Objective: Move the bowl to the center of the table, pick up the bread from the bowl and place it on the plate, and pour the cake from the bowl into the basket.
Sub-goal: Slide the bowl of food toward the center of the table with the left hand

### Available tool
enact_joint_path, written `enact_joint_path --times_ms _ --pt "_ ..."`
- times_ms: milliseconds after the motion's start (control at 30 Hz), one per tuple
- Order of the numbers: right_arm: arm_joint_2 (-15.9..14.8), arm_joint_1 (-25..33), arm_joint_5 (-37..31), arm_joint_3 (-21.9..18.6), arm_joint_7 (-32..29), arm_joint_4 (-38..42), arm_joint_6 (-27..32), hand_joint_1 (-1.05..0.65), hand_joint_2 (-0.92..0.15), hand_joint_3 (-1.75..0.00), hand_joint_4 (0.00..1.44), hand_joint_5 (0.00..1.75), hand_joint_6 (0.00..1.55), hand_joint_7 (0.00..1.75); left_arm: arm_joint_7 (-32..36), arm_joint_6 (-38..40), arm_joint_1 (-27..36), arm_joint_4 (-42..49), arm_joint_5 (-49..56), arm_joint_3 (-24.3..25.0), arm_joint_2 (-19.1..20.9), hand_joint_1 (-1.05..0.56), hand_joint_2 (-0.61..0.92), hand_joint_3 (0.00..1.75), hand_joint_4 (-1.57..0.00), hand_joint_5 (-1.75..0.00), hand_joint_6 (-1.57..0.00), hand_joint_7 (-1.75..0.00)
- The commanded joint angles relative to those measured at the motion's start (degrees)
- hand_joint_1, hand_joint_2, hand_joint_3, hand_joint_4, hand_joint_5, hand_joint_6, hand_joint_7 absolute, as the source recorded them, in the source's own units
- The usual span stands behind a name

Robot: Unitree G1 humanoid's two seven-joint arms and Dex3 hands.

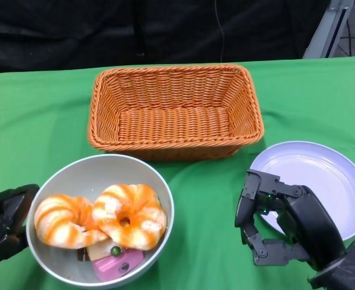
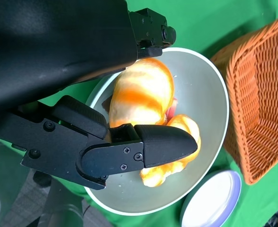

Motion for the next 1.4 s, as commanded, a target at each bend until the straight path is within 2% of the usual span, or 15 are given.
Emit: enact_joint_path --times_ms 33,367,467,667,1000,1233,1400 --pt "0.1 -0.5 0.2 0.0 -0.3 0.5 -1.2 -0.05 -0.5 -1.28 0.8 1.75 0.65 1.61 -1.4 2.3 1.0 -1.7 -1.8 -0.8 0.5 -0.89 0.92 0.67 0.0 0.0 0.0 0.0" --pt "0.3 -0.5 0.6 0.0 -0.2 0.6 -1.1 -0.06 -0.5 -1.29 0.8 1.75 0.64 1.62 -1.8 3.5 0.9 -1.7 -4.5 -0.8 0.5 -0.85 0.92 0.68 0.0 0.0 0.0 0.0" --pt "-0.1 -1.0 -0.3 0.0 -0.3 1.0 -2.3 -0.06 -0.49 -1.29 0.81 1.75 0.65 1.62 -0.4 6.8 0.5 -3.4 -7.3 -0.6 -1.8 -0.84 0.92 0.67 0.0 0.0 0.0 0.0" --pt "-0.5 -1.2 -0.8 0.2 -0.3 1.3 -2.8 -0.07 -0.5 -1.27 0.82 1.75 0.65 1.61 1.8 8.9 0.3 -4.9 -8.9 -0.2 -4.4 -0.84 0.92 0.66 0.0 0.0 0.0 0.0" --pt "-0.4 -1.0 -0.8 0.6 -0.2 0.8 -1.9 -0.09 -0.52 -1.22 0.82 1.75 0.66 1.59 3.5 9.5 -0.3 -6.1 -9.4 -0.7 -6.2 -0.85 0.92 0.62 0.0 0.0 0.0 0.0" --pt "-0.5 -1.2 -0.2 0.7 0.1 1.6 -2.4 -0.07 -0.54 -1.21 0.81 1.75 0.66 1.58 7.1 8.5 -0.4 -6.9 -9.1 -0.4 -9.7 -0.84 0.92 0.61 0.0 0.0 0.0 0.0" --pt "-0.5 -1.3 -0.1 0.7 0.2 1.7 -2.6 -0.06 -0.53 -1.22 0.82 1.75 0.66 1.59 9.9 7.9 0.2 -7.5 -10.1 1.7 -13.2 -0.83 0.92 0.6 0.0 0.0 0.0 0.0"
